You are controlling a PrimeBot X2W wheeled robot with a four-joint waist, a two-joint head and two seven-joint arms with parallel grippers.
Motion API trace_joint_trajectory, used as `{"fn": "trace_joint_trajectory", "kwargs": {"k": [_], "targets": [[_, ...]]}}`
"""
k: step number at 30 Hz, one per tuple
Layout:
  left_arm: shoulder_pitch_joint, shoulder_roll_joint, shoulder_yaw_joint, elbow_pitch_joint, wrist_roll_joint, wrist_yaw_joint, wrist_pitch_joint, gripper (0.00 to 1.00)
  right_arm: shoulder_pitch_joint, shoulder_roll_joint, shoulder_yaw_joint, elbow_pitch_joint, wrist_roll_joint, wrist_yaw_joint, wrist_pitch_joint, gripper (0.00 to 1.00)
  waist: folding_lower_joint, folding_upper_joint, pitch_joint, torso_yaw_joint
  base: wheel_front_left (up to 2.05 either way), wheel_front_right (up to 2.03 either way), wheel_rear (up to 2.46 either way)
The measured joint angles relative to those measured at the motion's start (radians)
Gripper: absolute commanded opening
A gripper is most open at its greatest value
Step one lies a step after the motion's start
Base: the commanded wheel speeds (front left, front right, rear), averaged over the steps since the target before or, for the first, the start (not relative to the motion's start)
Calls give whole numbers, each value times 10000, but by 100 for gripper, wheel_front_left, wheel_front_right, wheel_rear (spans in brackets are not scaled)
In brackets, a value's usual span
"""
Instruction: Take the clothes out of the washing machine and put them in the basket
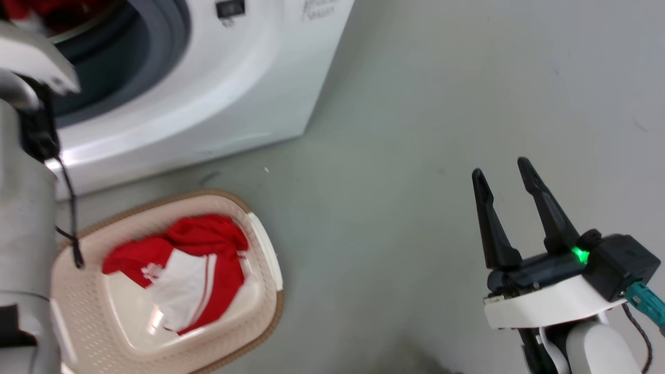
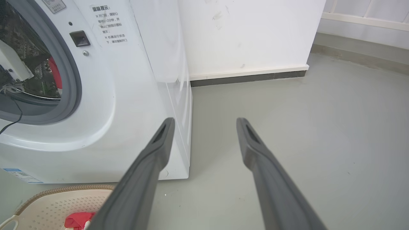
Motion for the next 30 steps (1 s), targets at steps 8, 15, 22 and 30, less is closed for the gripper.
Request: {"fn": "trace_joint_trajectory", "kwargs": {"k": [8, 15, 22, 30], "targets": [[1755, -660, 75, -274, -67, -412, -401, 0, 779, 0, -631, -165, -393, 0, 539, 100, -1, 0, -1899, 705, 0, 0, 0], [3163, -1045, 378, -1503, 123, -546, -416, 0, 1174, 0, -920, -282, -464, 0, 790, 100, -2, 0, -3024, 1209, 0, 0, 0], [4621, -1515, 456, -2959, 506, -708, -430, 0, 1649, 0, -1337, -487, -533, 0, 1057, 100, -3, 0, -4203, 1681, 0, 0, 0], [5900, -2077, 198, -4552, 562, -821, -431, 0, 2216, 0, -1785, -725, -623, 0, 1335, 100, -4, 0, -5240, 2233, 0, 0, 0]]}}
